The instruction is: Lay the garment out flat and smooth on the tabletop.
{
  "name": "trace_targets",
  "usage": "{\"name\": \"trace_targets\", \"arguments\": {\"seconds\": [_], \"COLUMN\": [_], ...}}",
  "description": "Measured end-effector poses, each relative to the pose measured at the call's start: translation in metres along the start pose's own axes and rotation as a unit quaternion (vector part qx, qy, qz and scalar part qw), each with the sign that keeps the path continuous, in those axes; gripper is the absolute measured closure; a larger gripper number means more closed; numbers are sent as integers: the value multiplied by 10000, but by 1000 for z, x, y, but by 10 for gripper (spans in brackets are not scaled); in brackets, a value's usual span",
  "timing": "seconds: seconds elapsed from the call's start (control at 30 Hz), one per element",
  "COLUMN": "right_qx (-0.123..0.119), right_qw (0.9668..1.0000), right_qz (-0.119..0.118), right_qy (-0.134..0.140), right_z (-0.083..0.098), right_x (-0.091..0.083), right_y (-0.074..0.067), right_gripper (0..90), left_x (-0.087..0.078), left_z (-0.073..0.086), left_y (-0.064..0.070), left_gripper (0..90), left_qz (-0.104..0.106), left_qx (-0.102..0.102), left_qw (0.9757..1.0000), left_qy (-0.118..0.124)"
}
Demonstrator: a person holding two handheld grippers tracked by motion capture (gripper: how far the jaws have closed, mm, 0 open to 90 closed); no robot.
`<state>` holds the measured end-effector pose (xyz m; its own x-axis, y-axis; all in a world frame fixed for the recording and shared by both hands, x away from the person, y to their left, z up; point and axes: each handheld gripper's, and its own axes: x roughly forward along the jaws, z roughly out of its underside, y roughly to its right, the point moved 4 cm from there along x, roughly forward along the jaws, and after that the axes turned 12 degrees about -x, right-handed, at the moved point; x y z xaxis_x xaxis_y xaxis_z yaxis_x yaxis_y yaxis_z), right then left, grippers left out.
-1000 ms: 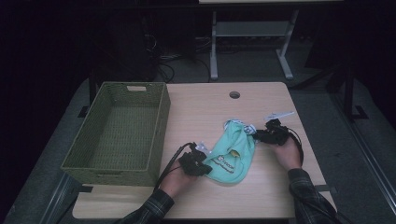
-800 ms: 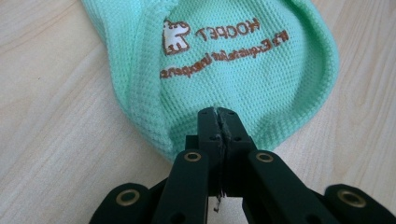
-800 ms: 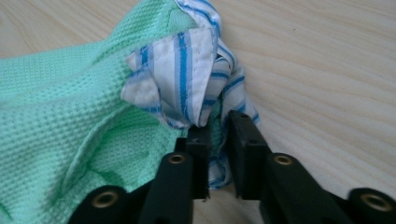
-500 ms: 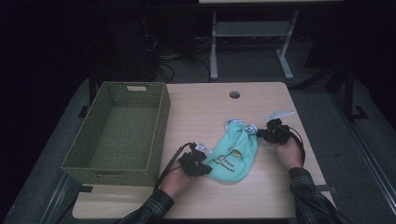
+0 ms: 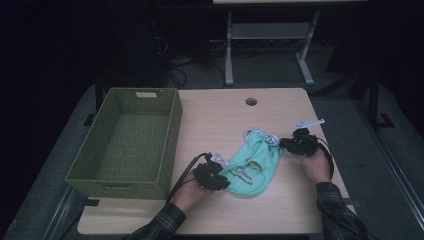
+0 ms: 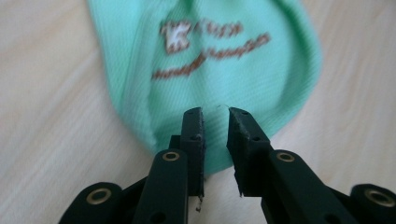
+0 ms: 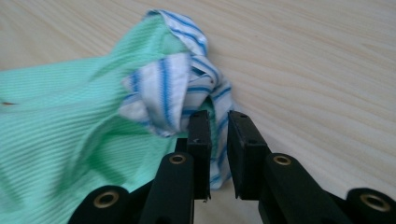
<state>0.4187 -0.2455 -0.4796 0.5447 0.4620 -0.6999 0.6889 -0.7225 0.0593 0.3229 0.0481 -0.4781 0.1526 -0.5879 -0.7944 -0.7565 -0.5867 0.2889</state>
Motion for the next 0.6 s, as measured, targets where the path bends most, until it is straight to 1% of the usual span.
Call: {"name": "trace_targets", "arguments": {"seconds": [0.03,0.07,0.1,0.13,0.17,0.2,0.23,0.33,0.43,0.5,0.6], "right_qx": [5,22,8,30,-1,25,-44,-70,-131,-154,-170], "right_qw": [10000,10000,10000,9999,9999,9998,9998,9996,9992,9990,9985], "right_qz": [-2,-9,-24,-50,-62,-91,-102,-172,-292,-347,-470], "right_qy": [25,72,96,131,155,152,172,215,243,251,244], "right_z": [0,0,1,1,2,3,3,6,10,13,18], "right_x": [-2,-6,-9,-12,-15,-17,-19,-26,-30,-30,-31], "right_y": [-2,-4,-6,-9,-12,-15,-16,-25,-34,-40,-50], "right_gripper": [775,774,774,774,774,774,774,774,770,770,770], "left_x": [-4,-6,-9,-11,-12,-12,-11,-8,-1,4,14], "left_z": [-4,-6,-9,-13,-17,-19,-24,-33,-47,-53,-63], "left_y": [2,3,2,1,0,-2,-5,-11,-17,-21,-25], "left_gripper": [753,754,754,758,758,759,759,758,759,759,758], "left_qz": [20,20,-5,-36,-68,-95,-155,-270,-318,-377,-355], "left_qx": [6,-18,71,78,58,88,90,122,168,233,217], "left_qw": [9999,9998,9998,9996,9995,9995,9993,9989,9985,9984,9986], "left_qy": [132,205,207,272,298,294,321,351,402,354,331]}}
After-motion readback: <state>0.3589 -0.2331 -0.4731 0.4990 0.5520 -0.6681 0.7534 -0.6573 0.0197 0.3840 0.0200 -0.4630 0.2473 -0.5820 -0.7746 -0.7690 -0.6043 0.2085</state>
